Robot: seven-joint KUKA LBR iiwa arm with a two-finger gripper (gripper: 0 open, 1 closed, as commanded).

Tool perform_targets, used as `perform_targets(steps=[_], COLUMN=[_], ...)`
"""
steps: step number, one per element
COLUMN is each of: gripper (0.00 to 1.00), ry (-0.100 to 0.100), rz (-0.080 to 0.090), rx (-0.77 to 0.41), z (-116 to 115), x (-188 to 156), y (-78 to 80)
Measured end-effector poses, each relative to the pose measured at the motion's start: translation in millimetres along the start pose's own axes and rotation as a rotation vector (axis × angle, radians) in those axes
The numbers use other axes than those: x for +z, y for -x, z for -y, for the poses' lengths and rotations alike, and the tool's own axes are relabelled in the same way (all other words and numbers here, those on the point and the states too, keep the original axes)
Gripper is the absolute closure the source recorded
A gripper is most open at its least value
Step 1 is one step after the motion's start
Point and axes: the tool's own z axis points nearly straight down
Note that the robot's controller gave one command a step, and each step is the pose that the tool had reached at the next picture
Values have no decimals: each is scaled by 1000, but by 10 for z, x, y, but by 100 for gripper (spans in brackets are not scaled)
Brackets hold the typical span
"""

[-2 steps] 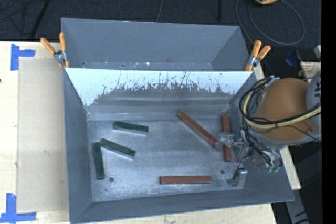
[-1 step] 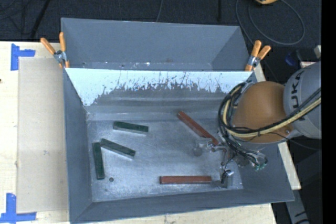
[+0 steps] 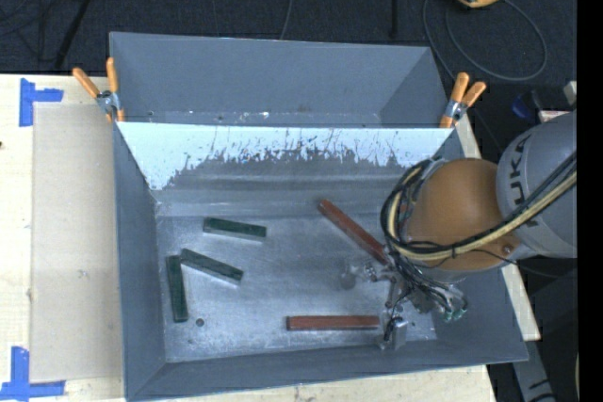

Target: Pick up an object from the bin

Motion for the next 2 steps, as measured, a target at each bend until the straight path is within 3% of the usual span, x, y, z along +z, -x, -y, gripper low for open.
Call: perform_targets(steps=[1, 2], gripper=[100, 100], ry=[-5, -5], rz=[10, 10], rx=[-340, -341], z=[-518, -519], x=[103, 102], y=[65, 66])
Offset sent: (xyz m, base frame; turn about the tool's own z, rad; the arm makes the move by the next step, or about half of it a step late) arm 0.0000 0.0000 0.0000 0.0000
